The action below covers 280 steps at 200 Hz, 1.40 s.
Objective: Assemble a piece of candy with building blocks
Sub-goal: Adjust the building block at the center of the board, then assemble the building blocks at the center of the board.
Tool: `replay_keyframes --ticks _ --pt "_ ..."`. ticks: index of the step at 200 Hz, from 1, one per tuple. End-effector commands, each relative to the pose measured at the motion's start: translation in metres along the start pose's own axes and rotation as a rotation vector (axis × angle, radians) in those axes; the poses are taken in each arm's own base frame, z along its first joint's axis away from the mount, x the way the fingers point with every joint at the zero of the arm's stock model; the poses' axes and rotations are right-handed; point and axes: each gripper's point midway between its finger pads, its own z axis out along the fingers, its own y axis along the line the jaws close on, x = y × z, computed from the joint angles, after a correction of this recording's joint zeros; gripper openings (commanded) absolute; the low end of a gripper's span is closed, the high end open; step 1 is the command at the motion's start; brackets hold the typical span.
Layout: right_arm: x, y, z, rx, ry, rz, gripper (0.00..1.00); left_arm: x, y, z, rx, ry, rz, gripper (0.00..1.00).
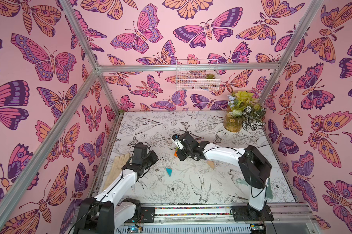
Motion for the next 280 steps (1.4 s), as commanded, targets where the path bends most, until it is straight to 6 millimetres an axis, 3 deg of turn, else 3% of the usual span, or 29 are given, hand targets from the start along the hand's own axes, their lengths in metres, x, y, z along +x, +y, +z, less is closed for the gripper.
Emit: replay_keyframes --ticks 1,14,28,58,78,115,154,219,280 --pt "0.002 0.009 -0.024 -0.056 0.001 0.036 0.0 -0.011 -0.016 0.002 0.041 0.003 0.075 0.23" --pt "0.009 0.007 -0.025 -0.046 -0.003 0.059 0.0 -0.017 -0.028 0.006 0.069 0.017 0.113 0.32" --pt "0.017 0.005 -0.024 -0.039 0.001 0.077 0.0 -0.022 -0.04 0.013 0.101 0.033 0.147 0.33" --pt "0.034 0.007 -0.014 -0.065 0.046 0.098 0.0 -0.023 -0.052 0.046 0.172 0.125 0.153 0.19" --pt "0.045 -0.001 -0.005 -0.027 0.072 0.112 0.0 -0.024 -0.065 0.066 0.236 0.183 0.136 0.0" --pt "0.053 -0.032 -0.002 0.077 0.081 0.171 0.0 -0.026 -0.085 0.096 0.322 0.254 0.11 0.0" --pt "0.064 -0.033 0.013 0.062 0.123 0.193 0.0 -0.014 -0.093 0.117 0.352 0.327 0.108 0.0" --pt "0.062 -0.039 0.026 0.083 0.12 0.188 0.0 0.018 -0.089 0.129 0.326 0.396 0.119 0.0" --pt "0.05 -0.038 0.029 0.075 0.094 0.179 0.0 0.025 -0.08 0.126 0.305 0.401 0.111 0.0"
